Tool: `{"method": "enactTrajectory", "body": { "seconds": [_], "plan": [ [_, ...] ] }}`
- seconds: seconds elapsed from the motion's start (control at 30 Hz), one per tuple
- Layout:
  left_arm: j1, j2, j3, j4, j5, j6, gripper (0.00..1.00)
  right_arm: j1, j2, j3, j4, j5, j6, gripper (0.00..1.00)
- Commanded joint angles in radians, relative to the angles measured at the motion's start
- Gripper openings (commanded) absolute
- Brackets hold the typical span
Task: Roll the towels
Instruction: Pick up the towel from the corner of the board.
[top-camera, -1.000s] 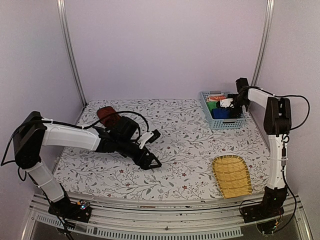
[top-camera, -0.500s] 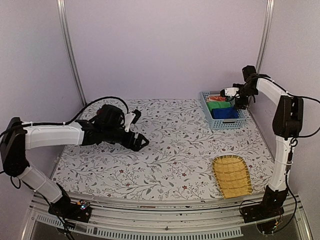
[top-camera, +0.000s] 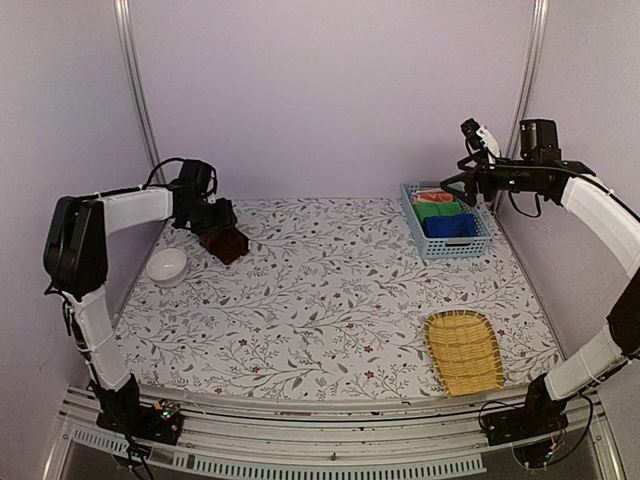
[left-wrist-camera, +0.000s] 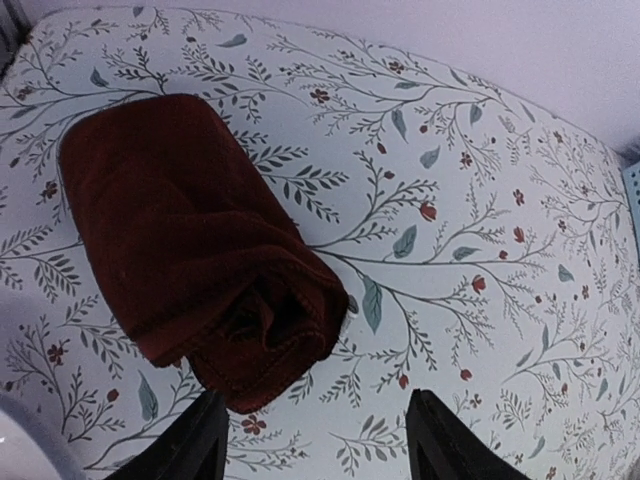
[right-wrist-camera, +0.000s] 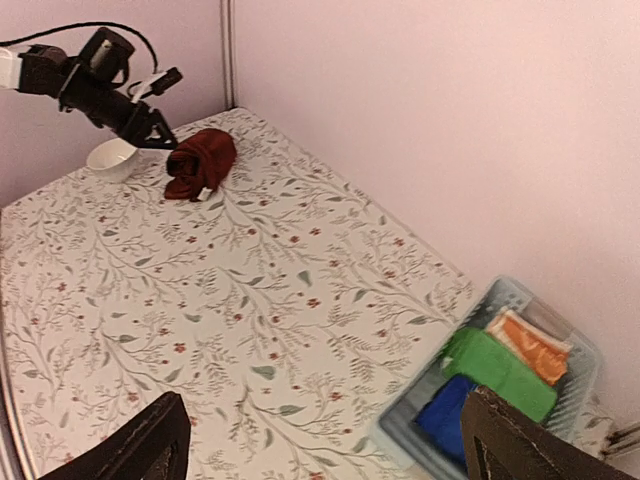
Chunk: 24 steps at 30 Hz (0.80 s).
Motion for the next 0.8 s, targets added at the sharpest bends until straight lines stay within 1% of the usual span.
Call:
{"method": "enactTrajectory", "body": {
  "seconds": [0.0, 0.1, 0.2, 0.23, 0.33, 0.37, 0.47, 0.57, 0.63, 0.73, 0.77],
  "plan": [
    [0.027, 0.178, 0.191, -0.174, -0.106, -0.005, 0.63, 0.032, -0.001, -0.187, 0.170, -0.205, 0.207, 0.92],
    [0.041, 0.301, 0.319, -0.215, -0.110, 0.016, 0.63, 0.033, -0.022, -0.266, 0.210, -0.214, 0.208, 0.89],
    [0.043, 0.389, 0.417, -0.250, -0.152, 0.039, 0.60, 0.034, -0.014, -0.301, 0.209, -0.232, 0.202, 0.87],
    [0.044, 0.420, 0.456, -0.272, -0.160, 0.045, 0.55, 0.034, -0.008, -0.310, 0.205, -0.248, 0.204, 0.85],
    [0.043, 0.466, 0.524, -0.310, -0.170, 0.062, 0.30, 0.034, 0.000, -0.324, 0.206, -0.272, 0.204, 0.82],
    [0.042, 0.464, 0.530, -0.309, -0.171, 0.063, 0.21, 0.034, 0.000, -0.326, 0.207, -0.276, 0.202, 0.81],
    [0.029, 0.433, 0.536, -0.286, -0.162, 0.077, 0.01, 0.034, -0.005, -0.341, 0.219, -0.288, 0.200, 0.78],
    [-0.014, 0.364, 0.554, -0.271, -0.132, 0.115, 0.00, 0.034, 0.002, -0.337, 0.220, -0.295, 0.200, 0.78],
    [-0.058, 0.291, 0.574, -0.256, -0.084, 0.148, 0.00, 0.034, 0.010, -0.318, 0.208, -0.297, 0.197, 0.77],
    [-0.151, 0.144, 0.599, -0.245, -0.058, 0.167, 0.00, 0.034, 0.021, -0.264, 0.155, -0.296, 0.182, 0.75],
    [-0.185, 0.069, 0.597, -0.234, -0.048, 0.171, 0.00, 0.034, 0.021, -0.237, 0.140, -0.292, 0.178, 0.74]
  ]
}}
